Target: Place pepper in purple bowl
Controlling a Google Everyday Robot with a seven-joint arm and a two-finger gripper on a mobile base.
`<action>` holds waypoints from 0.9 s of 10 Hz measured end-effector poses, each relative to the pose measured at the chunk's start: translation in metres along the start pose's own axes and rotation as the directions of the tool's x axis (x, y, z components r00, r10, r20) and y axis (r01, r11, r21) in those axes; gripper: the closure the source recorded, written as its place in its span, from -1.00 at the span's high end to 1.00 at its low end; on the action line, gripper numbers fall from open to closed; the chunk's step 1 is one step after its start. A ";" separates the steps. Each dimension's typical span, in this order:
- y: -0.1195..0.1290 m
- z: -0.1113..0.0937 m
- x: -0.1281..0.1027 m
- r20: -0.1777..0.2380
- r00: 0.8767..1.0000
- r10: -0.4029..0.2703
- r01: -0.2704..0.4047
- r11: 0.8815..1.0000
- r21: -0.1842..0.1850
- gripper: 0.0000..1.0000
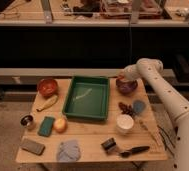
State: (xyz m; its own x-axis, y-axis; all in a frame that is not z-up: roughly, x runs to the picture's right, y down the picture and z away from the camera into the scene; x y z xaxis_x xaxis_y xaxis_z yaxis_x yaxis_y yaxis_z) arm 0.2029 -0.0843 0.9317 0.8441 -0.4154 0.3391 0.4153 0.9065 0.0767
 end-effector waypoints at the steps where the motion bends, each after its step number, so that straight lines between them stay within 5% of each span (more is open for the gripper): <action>1: 0.000 0.000 0.000 0.000 1.000 0.000 0.000 1.000 0.000 -0.49; 4: 0.000 0.000 0.000 0.000 1.000 0.000 0.000 1.000 0.000 -0.98; 5: 0.000 0.000 0.000 0.000 1.000 0.000 0.000 1.000 0.000 -0.99; 9: 0.000 0.000 0.000 0.000 1.000 0.000 0.000 1.000 0.000 -0.27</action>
State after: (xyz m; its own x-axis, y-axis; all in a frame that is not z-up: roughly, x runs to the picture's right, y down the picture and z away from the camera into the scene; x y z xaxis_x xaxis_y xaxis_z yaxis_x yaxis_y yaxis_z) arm 0.2030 -0.0841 0.9318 0.8442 -0.4152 0.3391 0.4152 0.9065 0.0765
